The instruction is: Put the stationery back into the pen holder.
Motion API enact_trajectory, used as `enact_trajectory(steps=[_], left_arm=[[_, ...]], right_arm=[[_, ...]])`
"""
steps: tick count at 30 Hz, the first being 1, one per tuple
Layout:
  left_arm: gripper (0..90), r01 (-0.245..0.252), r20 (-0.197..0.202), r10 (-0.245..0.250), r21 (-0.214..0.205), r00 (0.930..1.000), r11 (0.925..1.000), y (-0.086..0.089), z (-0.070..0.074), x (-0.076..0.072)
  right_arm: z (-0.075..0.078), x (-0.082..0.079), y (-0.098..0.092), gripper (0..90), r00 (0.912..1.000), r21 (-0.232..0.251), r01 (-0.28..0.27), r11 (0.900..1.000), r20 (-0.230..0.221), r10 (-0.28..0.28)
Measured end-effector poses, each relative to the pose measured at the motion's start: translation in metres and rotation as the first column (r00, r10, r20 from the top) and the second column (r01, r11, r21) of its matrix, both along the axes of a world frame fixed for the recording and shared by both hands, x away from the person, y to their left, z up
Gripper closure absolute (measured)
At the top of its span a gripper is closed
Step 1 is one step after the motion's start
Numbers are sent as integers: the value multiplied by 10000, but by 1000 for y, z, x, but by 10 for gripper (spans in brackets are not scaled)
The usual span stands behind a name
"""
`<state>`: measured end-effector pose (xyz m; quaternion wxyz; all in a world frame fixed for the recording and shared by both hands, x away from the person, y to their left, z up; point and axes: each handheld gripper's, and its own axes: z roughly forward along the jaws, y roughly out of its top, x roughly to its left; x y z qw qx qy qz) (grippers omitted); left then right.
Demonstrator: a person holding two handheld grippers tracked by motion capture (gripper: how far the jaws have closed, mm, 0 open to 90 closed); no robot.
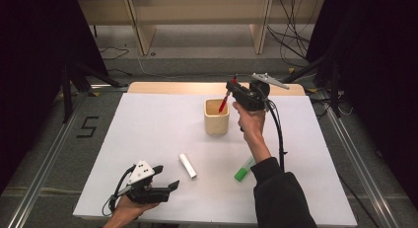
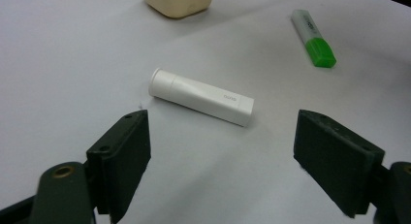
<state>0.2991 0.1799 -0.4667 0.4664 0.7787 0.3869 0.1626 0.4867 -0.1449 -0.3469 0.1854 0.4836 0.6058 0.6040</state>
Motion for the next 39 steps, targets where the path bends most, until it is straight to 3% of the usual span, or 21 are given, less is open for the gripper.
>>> enact_trajectory(steps=[20,25,28,39], left_arm=[[205,-123,120,125,-144,9999,9998,2,2,0],[205,-202,142,205,-205,9997,9996,4,2,0],[205,-312,124,319,-513,9994,9982,7,3,1],[207,-456,251,474,-698,9986,9965,10,4,2]], right_arm=[[-14,20,8,801,9985,-527,434,9977,-322,-451],[-17,21,9,801,9984,-655,388,9971,-394,-414],[-20,21,12,800,9982,-785,332,9964,-467,-370],[-33,24,16,799,9965,-1066,187,9941,-796,-273]])
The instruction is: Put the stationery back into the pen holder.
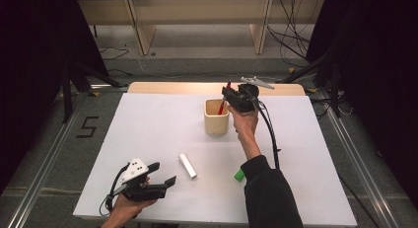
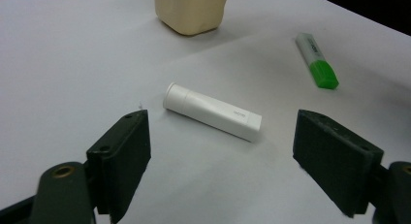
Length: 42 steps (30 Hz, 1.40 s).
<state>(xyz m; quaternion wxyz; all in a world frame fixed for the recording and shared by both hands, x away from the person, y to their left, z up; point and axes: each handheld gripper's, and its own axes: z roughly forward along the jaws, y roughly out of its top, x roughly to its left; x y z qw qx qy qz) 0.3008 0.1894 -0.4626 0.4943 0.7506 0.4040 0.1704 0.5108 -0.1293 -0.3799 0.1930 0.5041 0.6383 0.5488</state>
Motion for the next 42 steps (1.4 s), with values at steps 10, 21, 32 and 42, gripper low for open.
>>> enact_trajectory(steps=[10,21,32,42], left_arm=[[208,-183,83,184,-169,9998,9997,3,1,1],[207,-280,98,281,-184,9996,9994,4,1,1],[207,-422,63,424,-319,9991,9986,6,0,2],[206,-432,47,434,-259,9990,9987,6,0,3]], right_arm=[[-9,1,-2,780,9994,-35,-44,10000,-338,42],[3,-7,-12,378,9980,207,370,9991,-515,-359],[11,-49,-14,281,9966,-868,-801,9930,-261,781],[3,-89,-6,250,9862,-1697,-1652,9715,-215,1639]])
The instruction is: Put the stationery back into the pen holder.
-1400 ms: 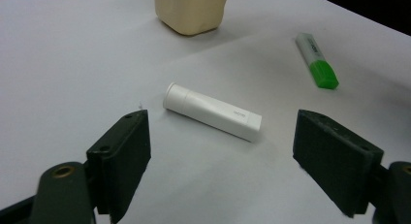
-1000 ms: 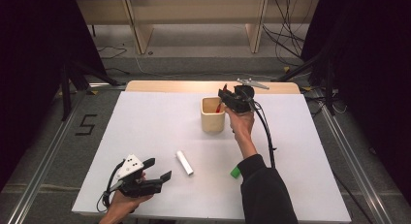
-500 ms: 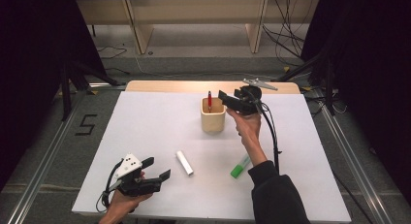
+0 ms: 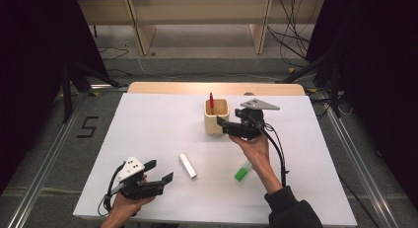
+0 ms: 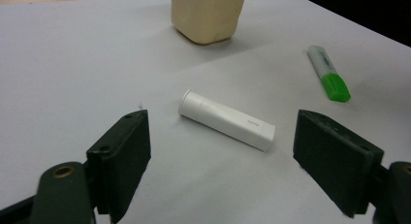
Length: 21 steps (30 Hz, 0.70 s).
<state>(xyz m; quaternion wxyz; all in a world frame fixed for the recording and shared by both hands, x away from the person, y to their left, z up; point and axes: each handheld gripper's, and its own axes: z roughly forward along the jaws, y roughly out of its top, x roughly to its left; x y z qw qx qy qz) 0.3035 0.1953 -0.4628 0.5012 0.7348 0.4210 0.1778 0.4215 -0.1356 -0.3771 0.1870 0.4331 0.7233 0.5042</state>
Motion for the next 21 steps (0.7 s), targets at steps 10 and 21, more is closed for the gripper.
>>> enact_trajectory(steps=[10,21], left_arm=[[206,-47,72,48,-44,10000,10000,1,0,0],[206,50,-31,-50,-46,10000,10000,0,-1,1]], right_arm=[[-13,-28,14,233,9978,-474,-625,9969,211,636],[-36,-44,31,233,9903,-1150,-1389,9836,-261,1368]])
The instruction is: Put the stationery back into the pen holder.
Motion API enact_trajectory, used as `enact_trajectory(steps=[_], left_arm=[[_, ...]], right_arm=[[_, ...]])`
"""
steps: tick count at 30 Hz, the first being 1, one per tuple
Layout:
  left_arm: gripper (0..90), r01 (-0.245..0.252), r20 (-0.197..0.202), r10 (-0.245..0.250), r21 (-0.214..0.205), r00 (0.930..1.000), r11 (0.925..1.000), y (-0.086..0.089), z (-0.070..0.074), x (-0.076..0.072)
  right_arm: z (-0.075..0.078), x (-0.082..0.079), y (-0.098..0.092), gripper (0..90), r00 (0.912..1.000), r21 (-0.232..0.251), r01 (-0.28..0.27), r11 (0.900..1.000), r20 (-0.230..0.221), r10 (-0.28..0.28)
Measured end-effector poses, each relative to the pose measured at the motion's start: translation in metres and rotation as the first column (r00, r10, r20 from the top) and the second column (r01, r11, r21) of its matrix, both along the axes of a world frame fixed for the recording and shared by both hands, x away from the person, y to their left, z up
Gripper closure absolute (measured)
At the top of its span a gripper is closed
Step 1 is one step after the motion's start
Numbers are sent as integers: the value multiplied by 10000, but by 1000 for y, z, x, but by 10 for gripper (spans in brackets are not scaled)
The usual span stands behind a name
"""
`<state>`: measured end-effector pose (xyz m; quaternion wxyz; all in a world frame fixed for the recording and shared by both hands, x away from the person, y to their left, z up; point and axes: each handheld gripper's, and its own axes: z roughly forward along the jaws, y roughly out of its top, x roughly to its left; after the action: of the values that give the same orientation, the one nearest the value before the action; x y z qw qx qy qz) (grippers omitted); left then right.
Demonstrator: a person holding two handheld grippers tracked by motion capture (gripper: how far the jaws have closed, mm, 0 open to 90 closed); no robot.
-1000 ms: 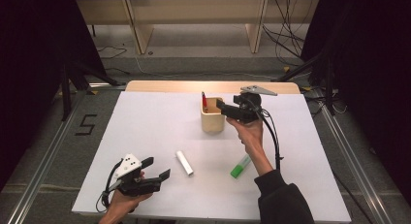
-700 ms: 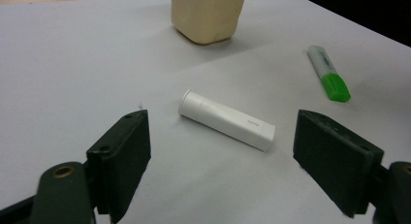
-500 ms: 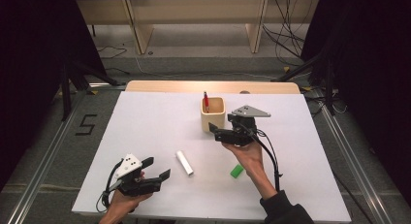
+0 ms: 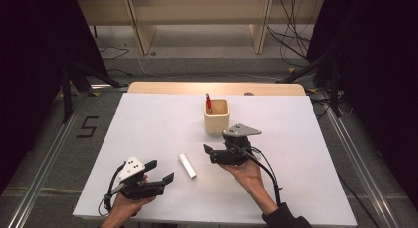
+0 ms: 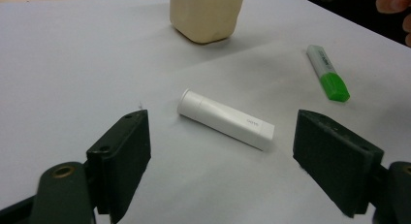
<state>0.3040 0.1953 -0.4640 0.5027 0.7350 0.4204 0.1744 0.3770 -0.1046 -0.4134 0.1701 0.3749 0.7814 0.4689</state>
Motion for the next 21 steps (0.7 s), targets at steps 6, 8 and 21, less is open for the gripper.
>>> enact_trajectory(steps=[6,8,21], left_arm=[[205,-4,-33,4,-48,10000,10000,0,0,0],[206,-15,-27,15,-38,10000,10000,0,0,0],[206,-83,13,83,-128,10000,9999,2,1,0]], right_arm=[[-13,-2,11,237,9984,-167,-352,9992,-442,344],[-15,-4,15,239,9978,-255,-437,9987,-518,423],[-39,-10,40,250,9902,-813,-1058,9911,-998,975]])
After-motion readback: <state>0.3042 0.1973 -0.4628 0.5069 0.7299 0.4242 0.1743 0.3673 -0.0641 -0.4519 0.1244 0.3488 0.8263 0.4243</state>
